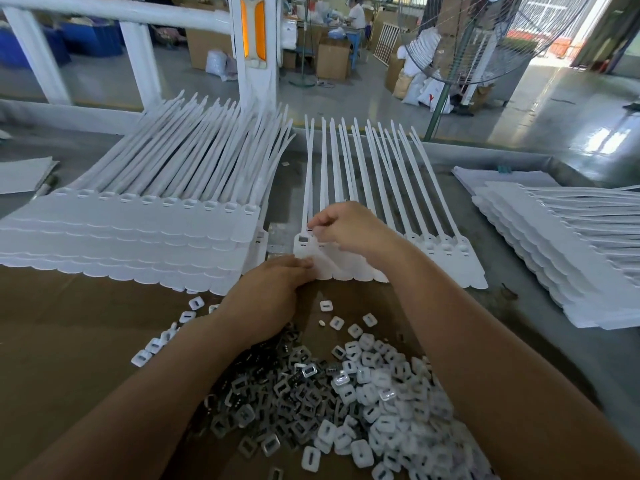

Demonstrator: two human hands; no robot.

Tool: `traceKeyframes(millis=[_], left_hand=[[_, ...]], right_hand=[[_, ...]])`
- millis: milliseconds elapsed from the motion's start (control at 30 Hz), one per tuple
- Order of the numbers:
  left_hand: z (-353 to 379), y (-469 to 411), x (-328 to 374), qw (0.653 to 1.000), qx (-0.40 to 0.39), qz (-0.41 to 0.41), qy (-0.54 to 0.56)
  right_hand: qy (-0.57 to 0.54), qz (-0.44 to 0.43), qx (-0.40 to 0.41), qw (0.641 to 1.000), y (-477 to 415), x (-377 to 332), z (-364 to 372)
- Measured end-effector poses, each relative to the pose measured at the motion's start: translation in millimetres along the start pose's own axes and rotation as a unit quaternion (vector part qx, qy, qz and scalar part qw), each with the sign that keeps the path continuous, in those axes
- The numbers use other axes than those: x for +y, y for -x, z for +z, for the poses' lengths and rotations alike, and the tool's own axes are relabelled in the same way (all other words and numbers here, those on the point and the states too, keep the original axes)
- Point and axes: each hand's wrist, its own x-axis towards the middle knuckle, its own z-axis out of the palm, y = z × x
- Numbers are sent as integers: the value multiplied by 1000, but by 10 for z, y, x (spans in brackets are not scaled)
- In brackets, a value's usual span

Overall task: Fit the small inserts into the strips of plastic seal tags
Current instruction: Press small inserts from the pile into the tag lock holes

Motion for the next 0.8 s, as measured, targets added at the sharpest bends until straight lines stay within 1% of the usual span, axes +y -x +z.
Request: traceKeyframes(millis=[67,100,167,233,267,333,467,700,800], left_hand=[[-7,-3,-9,1000,6,-2,7],[-7,-5,-8,1000,6,-4,9],[-8,2,-5,1000,-1,6,17],[2,1,-9,1000,1,12,17],[9,-2,-11,1000,9,5,13],[30,-9,-14,1000,23,-11,13],[42,-15,-11,1000,16,-17,13],[58,-28,-8,1000,18,-14,6],[61,-17,-14,1000,16,-15,11]], right_hand=[[21,-34,-1,999,172,-26,-79],[42,-54,-17,997,273,-44,-108],[78,-77,-90,990,495,-80,-135],[118,-79,-171,975,683,-90,-129],[141,-82,-199,966,752,-81,-121],[178,-97,-230,952,838,-61,-96],[199,-108,-243,943,900,-33,-63],[236,-124,-230,936,903,-41,5],[229,-125,-238,936,907,-41,-3]])
